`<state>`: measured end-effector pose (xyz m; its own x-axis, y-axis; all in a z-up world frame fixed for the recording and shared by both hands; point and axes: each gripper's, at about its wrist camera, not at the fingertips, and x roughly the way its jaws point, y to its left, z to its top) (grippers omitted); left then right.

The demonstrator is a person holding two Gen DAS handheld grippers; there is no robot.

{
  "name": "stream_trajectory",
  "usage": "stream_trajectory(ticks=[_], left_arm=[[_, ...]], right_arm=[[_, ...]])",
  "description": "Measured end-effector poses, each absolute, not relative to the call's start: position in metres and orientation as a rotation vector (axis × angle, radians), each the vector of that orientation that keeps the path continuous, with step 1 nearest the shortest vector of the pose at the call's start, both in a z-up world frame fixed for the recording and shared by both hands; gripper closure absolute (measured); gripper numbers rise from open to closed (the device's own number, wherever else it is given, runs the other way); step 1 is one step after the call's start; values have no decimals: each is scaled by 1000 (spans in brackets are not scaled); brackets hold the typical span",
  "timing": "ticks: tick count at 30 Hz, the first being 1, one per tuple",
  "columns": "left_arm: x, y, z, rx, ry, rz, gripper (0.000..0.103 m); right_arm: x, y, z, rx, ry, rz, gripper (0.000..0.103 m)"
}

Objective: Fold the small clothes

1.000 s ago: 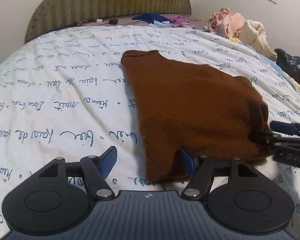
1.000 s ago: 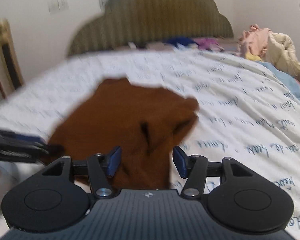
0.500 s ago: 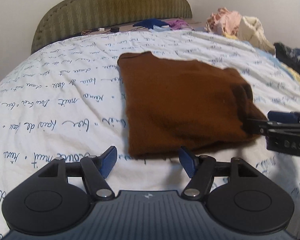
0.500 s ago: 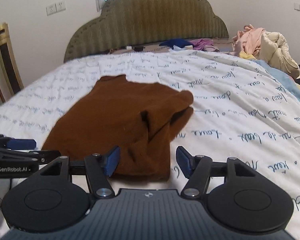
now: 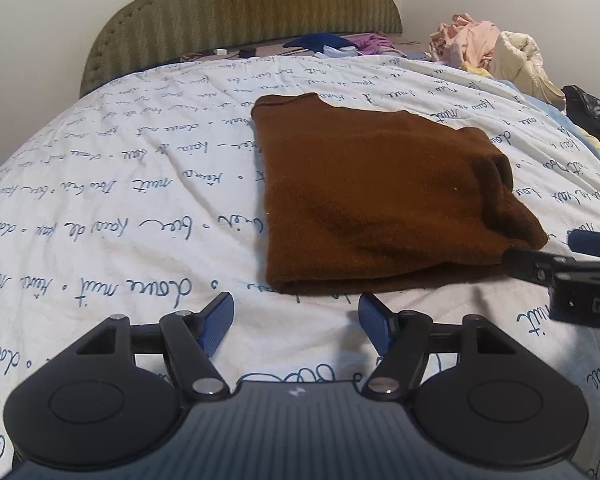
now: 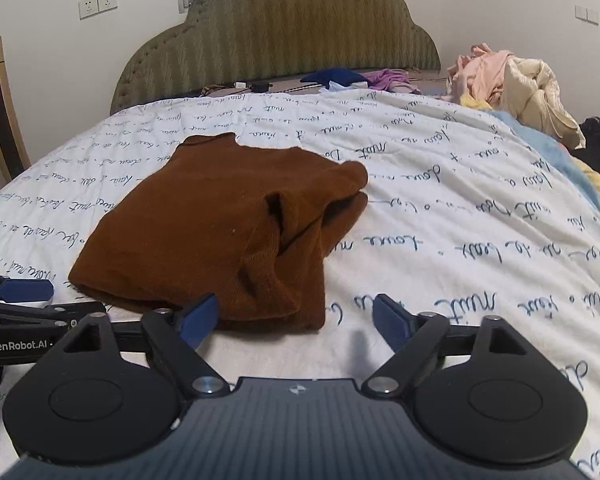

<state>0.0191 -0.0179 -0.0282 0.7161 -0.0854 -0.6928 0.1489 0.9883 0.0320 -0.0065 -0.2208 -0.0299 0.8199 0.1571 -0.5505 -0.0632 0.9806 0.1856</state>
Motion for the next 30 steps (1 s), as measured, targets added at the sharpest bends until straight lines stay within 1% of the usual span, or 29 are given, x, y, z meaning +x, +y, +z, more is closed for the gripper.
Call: stream_trajectory(ticks=[1, 3, 5, 19, 30], left_arm=[[18, -17, -28, 85, 759, -124, 29], [16, -16, -28, 80, 757, -116, 29], [14, -17, -29, 78, 761, -115, 29], [-1, -13, -35, 70, 771, -83, 29], [-9, -12, -41, 86, 757, -63, 24]], right_arm=[[-8, -220, -30, 162, 600, 117, 11], [-11, -220, -30, 164, 600, 116, 4], [-14, -220, -29, 169, 600, 115, 2], [-31, -217, -28, 179, 609, 95, 0], [-40, -216, -31, 193, 623, 95, 0]])
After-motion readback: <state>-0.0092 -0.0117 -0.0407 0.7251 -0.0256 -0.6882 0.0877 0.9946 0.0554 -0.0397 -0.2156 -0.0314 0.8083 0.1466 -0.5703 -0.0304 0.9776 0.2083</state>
